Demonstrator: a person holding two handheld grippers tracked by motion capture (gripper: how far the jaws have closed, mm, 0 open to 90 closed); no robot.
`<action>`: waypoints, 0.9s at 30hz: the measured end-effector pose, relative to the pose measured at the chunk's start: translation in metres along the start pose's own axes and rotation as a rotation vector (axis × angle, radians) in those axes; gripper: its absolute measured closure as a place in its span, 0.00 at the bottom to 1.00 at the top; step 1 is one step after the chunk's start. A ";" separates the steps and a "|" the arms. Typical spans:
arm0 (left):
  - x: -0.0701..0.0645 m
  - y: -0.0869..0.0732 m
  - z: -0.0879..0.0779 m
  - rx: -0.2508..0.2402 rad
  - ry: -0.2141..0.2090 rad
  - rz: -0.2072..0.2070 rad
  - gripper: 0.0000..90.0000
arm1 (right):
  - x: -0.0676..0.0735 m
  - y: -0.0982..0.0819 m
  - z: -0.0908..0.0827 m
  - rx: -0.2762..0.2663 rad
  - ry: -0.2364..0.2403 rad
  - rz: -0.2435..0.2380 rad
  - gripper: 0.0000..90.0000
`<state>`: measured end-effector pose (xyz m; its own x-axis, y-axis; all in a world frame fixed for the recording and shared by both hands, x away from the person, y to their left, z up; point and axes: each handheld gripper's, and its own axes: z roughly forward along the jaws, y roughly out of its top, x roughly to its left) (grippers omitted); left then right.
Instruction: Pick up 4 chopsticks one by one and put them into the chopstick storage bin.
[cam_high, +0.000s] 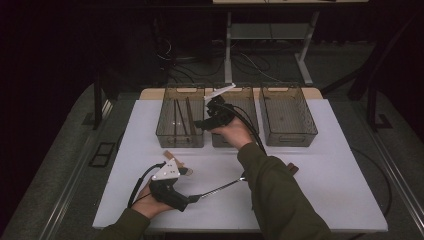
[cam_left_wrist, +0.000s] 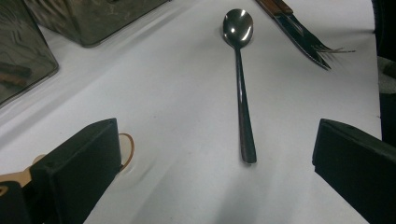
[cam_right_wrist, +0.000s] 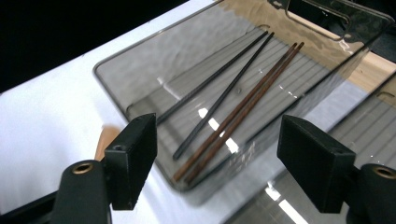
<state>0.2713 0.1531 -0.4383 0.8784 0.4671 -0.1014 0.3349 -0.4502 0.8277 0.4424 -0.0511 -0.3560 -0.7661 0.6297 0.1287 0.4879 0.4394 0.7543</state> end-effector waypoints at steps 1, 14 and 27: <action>0.000 0.000 0.000 0.000 0.000 0.000 0.00 | 0.000 -0.003 -0.004 0.001 0.002 -0.005 0.31; 0.000 -0.001 -0.001 0.008 0.002 -0.013 0.00 | -0.004 -0.038 -0.049 -0.034 0.032 -0.026 0.31; 0.001 -0.002 0.001 0.003 0.010 -0.029 0.00 | -0.014 -0.086 -0.082 -0.052 0.001 -0.001 0.19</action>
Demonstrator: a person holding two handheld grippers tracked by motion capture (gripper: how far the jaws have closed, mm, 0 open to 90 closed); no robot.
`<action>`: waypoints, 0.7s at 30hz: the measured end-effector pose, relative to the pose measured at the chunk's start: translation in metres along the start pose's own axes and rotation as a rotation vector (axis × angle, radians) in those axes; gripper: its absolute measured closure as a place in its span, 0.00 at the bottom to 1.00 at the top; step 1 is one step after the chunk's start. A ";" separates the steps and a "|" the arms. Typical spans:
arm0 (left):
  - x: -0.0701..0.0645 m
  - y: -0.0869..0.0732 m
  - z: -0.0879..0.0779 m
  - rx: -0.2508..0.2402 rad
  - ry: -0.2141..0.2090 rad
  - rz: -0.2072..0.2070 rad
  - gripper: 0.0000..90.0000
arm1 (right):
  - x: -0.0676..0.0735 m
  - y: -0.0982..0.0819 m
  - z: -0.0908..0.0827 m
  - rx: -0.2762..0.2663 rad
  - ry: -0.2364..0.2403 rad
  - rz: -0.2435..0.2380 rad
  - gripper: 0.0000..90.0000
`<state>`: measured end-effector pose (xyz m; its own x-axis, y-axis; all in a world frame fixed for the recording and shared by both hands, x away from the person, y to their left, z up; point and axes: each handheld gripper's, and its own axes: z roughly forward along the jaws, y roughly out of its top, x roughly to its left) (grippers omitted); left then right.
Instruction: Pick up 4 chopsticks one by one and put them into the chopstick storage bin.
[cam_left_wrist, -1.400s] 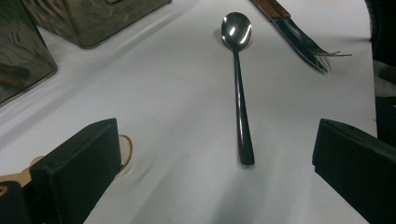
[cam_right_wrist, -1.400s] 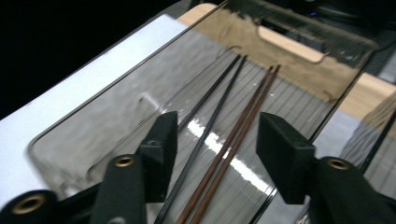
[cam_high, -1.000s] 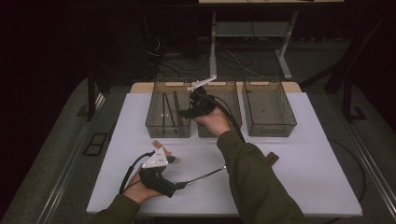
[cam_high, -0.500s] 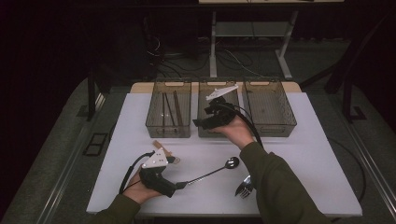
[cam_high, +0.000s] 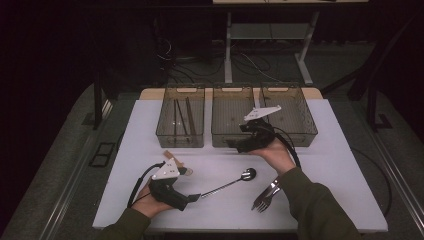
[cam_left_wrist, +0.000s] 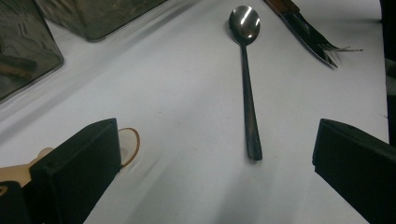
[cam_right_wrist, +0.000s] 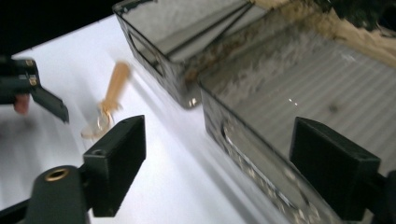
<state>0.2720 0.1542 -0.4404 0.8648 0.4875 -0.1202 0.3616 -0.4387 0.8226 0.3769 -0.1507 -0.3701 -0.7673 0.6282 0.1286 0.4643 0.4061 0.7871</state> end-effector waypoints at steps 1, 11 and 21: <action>0.000 0.000 0.000 0.001 0.001 0.000 0.00 | 0.000 -0.004 -0.002 0.003 -0.001 0.005 0.17; 0.001 0.000 0.000 0.016 0.003 0.011 0.00 | -0.002 -0.046 -0.027 -0.019 -0.021 0.027 0.14; 0.001 0.000 0.000 0.016 0.003 0.011 0.00 | -0.005 -0.086 -0.059 -0.045 -0.056 0.053 0.14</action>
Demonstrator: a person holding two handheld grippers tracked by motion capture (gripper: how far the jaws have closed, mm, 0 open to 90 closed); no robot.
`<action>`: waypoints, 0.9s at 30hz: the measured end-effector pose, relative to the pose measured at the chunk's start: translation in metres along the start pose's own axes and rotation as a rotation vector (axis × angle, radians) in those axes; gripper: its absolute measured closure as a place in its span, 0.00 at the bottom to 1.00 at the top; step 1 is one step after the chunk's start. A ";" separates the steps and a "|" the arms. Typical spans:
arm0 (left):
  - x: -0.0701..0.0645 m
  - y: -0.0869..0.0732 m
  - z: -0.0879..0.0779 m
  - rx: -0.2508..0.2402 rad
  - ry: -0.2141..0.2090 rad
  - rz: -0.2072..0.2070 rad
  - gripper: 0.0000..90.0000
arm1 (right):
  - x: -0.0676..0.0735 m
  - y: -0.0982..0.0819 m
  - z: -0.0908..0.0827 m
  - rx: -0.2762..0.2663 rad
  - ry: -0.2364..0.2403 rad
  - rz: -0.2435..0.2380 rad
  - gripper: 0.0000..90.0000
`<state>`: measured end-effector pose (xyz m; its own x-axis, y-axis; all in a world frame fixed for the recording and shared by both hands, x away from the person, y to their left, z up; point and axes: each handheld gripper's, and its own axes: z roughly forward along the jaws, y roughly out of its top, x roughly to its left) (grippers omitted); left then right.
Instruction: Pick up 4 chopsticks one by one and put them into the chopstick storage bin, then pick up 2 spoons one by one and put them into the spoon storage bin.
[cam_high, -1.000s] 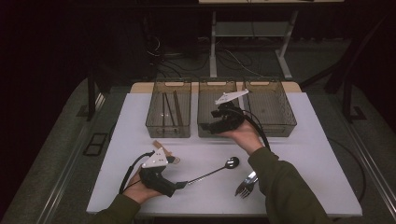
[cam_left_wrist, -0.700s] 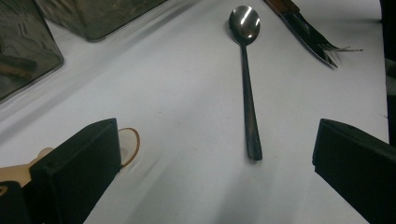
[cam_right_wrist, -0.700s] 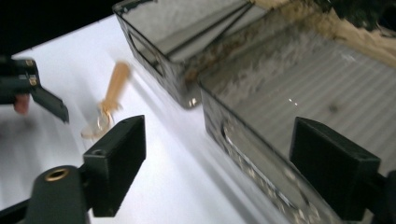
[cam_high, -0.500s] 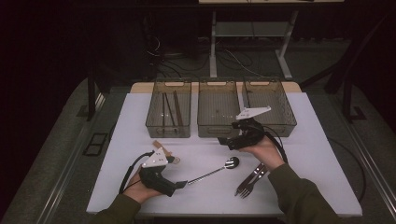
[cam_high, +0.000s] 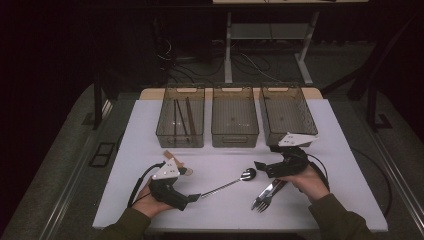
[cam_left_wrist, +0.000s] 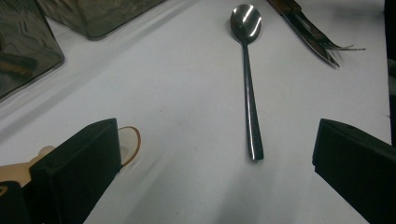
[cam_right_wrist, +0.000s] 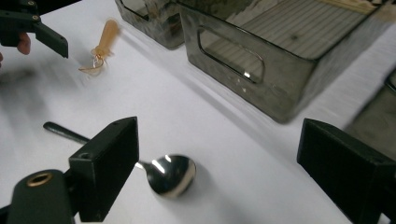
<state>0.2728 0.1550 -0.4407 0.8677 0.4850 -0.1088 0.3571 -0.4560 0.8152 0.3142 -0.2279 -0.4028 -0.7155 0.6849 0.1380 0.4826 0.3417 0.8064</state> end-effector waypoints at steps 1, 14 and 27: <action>0.000 0.000 0.000 0.001 0.000 0.000 0.00 | 0.000 -0.003 -0.003 -0.005 -0.003 0.001 0.14; -0.001 0.000 0.000 0.003 0.005 0.003 0.00 | -0.006 -0.052 -0.031 -0.041 -0.062 0.027 0.14; 0.000 0.001 -0.001 0.007 0.012 0.004 0.00 | -0.008 -0.086 -0.047 0.003 -0.111 0.058 0.14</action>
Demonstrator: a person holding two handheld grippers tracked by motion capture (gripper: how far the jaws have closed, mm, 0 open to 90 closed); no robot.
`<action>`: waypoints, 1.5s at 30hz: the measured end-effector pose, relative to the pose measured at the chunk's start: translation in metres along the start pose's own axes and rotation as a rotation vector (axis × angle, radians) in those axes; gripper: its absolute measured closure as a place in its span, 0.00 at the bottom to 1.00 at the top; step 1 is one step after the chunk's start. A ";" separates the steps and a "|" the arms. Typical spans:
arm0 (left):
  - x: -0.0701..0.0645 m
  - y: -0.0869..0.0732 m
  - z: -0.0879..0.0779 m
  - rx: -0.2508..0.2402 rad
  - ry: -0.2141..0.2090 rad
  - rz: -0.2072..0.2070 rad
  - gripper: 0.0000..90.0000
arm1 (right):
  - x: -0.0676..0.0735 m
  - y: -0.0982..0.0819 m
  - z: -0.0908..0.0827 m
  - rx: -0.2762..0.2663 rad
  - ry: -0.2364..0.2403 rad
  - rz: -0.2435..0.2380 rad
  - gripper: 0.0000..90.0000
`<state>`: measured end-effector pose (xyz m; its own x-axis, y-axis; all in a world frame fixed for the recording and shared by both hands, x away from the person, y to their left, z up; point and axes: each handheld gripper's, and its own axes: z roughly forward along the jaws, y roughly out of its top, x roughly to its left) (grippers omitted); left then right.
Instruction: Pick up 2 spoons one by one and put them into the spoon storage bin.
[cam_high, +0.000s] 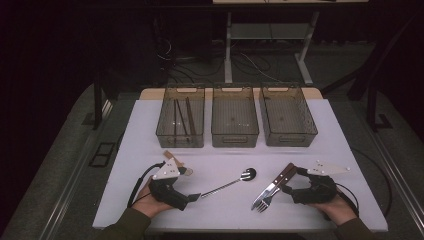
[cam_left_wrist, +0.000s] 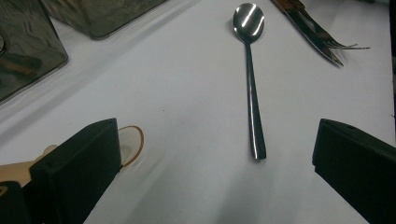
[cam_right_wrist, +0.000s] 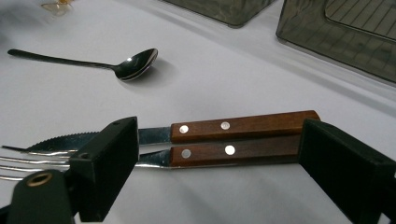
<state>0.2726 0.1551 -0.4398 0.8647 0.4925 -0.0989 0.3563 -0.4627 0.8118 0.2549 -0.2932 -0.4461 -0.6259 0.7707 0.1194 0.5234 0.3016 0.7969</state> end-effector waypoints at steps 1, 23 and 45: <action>0.000 0.000 0.000 0.002 0.001 0.002 0.00 | 0.000 -0.001 -0.001 -0.001 0.000 -0.001 0.14; 0.029 0.009 -0.019 -0.003 0.132 -0.015 0.44 | 0.002 0.002 -0.001 -0.006 0.012 0.000 0.14; 0.053 0.003 0.003 0.168 0.203 -0.037 0.99 | 0.003 0.002 0.000 0.008 0.004 -0.007 0.14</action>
<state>0.3201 0.1778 -0.4443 0.7670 0.6416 0.0045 0.4552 -0.5490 0.7010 0.2540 -0.2903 -0.4446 -0.6320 0.7661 0.1165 0.5237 0.3114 0.7929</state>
